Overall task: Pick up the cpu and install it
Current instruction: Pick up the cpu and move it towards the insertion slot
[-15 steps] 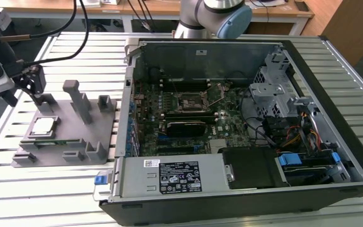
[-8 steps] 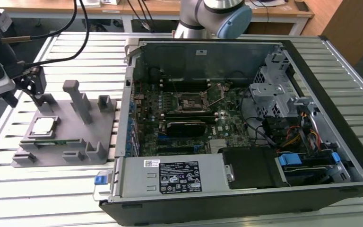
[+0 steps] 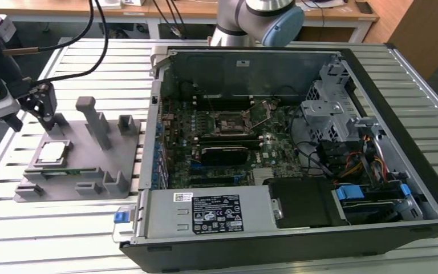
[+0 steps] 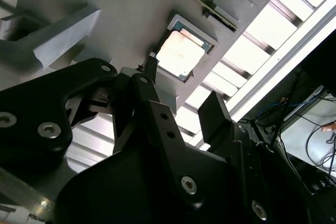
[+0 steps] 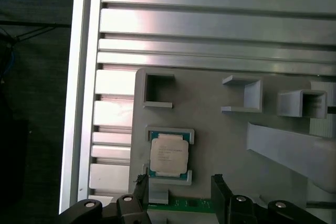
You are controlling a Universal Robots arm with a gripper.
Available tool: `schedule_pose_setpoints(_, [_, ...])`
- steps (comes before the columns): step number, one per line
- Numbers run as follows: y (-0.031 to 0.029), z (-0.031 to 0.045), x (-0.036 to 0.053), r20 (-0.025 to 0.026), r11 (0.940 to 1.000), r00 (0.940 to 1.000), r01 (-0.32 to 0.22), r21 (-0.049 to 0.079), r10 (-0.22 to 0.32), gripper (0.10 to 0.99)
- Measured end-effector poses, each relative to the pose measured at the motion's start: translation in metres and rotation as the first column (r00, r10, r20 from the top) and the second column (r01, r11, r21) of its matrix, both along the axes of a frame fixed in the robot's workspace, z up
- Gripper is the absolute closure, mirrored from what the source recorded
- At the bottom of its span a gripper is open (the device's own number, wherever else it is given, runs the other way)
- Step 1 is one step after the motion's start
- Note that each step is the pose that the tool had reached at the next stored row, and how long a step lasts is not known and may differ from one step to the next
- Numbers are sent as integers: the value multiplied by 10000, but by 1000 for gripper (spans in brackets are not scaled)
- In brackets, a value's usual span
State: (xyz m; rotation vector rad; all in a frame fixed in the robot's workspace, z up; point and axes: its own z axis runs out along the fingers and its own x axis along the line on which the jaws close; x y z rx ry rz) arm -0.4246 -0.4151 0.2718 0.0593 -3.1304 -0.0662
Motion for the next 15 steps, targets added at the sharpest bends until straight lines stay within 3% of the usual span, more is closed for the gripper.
schedule_pose_setpoints(5, [-46,-67,-1,10,10000,10000,-60,64,60,498])
schedule_pose_setpoints(10, [-47,-108,0,27,9993,10000,-61,372,60,498])
schedule_pose_setpoints(15, [-32,-147,0,28,9988,10000,-61,480,59,486])
